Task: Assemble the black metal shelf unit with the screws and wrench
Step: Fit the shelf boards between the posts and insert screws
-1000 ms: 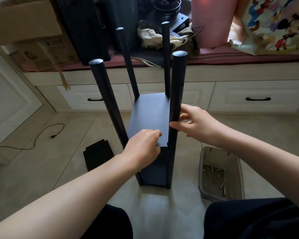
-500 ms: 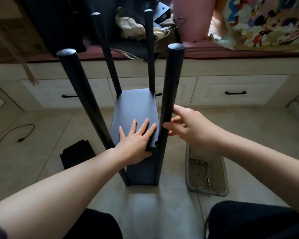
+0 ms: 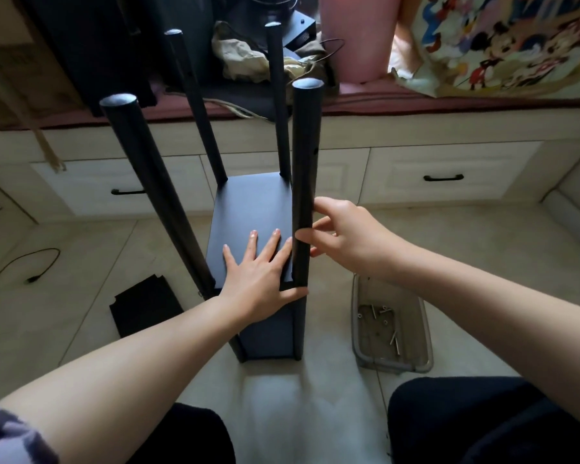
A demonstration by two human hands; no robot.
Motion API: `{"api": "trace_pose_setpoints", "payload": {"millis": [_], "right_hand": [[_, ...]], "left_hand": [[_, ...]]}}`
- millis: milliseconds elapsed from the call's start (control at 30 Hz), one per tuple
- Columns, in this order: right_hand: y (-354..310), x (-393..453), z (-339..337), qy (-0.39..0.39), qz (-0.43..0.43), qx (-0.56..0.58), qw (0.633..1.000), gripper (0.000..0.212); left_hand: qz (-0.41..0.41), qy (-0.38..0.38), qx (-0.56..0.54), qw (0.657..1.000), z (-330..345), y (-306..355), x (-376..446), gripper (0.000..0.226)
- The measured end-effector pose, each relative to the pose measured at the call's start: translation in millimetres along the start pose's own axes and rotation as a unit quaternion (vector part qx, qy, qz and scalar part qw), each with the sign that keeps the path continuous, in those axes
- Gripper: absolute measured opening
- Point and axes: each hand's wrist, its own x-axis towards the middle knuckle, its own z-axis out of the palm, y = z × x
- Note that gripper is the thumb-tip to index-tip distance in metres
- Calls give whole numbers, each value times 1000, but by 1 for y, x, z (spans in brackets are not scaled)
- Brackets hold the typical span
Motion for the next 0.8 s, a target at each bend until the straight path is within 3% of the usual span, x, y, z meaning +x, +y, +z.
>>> {"api": "trace_pose_setpoints", "payload": {"millis": [267,467,633,800], "right_hand": [[21,-3,-10,-26,42,21,999,29],[86,-25,-24,-71,119,-24,990,9],[161,-12,-26,-136,233,-164,949,17],[234,-4,4,-177,317,-184,914,23]], "left_hand": [[5,2,31,1000,2,-2,-2,94],[3,10,83,996,9,1,-4,92],[-2,15,93,996,9,3,-3,93],[-14,18,98,995,9,7,-2,93]]}}
